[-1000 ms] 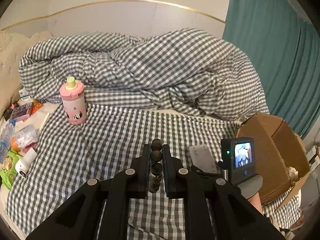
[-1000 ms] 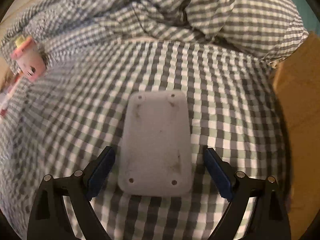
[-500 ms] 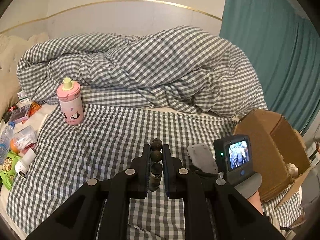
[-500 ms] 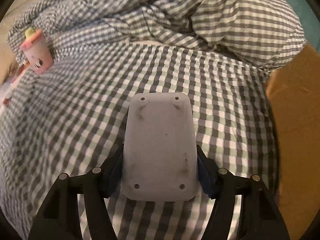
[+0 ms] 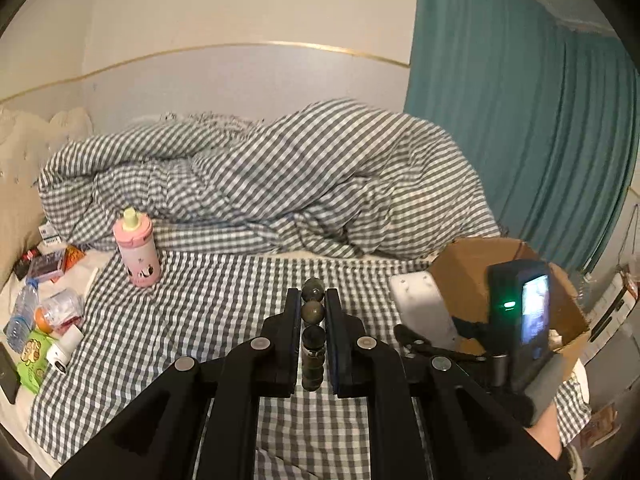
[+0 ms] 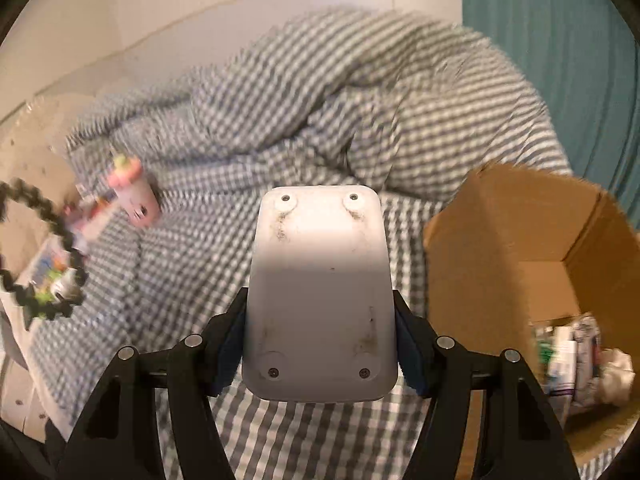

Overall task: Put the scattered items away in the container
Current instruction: 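Lift the bead bracelet and white plate and carry them over the box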

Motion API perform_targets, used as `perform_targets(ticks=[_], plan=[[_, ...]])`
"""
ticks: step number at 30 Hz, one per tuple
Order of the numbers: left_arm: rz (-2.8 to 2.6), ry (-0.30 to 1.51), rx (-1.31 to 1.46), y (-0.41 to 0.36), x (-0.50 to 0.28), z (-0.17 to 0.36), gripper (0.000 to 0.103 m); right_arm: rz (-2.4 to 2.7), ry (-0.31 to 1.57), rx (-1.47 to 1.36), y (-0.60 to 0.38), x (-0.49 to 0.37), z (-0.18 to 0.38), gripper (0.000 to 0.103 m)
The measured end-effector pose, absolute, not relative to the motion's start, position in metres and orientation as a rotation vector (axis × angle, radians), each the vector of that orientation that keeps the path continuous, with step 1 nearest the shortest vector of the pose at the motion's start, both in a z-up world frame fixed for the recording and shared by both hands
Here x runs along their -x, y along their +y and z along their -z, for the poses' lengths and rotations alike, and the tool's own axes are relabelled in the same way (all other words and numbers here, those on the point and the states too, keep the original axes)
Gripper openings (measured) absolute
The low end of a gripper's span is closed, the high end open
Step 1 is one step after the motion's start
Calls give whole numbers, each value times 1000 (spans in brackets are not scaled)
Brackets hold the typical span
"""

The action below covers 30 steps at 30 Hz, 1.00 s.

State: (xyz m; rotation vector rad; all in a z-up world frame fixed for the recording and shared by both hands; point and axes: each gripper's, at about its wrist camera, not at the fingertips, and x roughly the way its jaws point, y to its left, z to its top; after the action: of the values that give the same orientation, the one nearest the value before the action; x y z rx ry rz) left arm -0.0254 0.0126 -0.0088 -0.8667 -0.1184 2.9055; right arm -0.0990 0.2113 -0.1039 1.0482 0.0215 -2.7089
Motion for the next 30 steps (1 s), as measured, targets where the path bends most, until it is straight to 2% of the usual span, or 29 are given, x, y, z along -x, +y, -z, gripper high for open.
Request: perform_targets(ticks=[15,30], plan=[[-2893,-67,715,67,-18,-36,11,2842,-32,-791,279,10,15,64],[-2797,-1,612,144,-41,-60,11,2987,-90,-704,359,-37,-20,64]])
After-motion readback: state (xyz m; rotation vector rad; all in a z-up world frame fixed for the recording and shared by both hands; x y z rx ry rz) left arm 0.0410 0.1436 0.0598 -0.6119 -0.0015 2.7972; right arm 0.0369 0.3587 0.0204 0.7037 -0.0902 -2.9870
